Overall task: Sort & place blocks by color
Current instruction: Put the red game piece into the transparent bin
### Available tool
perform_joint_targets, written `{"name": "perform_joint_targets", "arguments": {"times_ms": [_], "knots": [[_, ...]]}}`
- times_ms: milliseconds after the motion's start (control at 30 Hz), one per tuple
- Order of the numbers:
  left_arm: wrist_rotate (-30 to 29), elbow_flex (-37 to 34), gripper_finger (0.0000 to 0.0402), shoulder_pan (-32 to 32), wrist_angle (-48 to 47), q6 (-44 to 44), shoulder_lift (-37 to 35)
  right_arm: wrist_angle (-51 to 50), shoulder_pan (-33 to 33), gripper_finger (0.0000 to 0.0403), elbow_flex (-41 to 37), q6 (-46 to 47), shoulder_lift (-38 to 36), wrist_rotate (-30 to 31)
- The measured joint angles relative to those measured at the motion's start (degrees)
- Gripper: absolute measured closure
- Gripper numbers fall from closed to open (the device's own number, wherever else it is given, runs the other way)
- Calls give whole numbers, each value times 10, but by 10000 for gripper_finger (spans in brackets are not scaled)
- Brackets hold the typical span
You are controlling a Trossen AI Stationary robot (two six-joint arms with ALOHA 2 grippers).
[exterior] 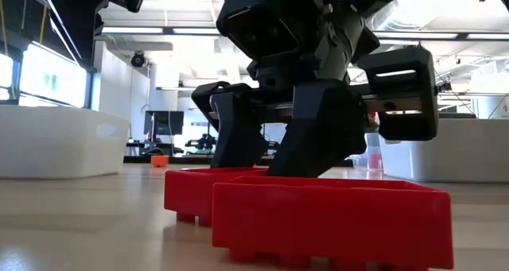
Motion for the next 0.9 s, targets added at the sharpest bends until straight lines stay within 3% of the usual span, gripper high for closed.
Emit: {"name": "perform_joint_targets", "arguments": {"times_ms": [133,633,900], "knots": [[-11,0,213,0,0,2,0,-3,0,285,0,29,0,5],[-44,0,213,-11,0,32,0,-13,1,288,0,149,-5,36],[-75,0,213,-33,0,52,0,-95,-2,288,-2,189,-45,164]]}}
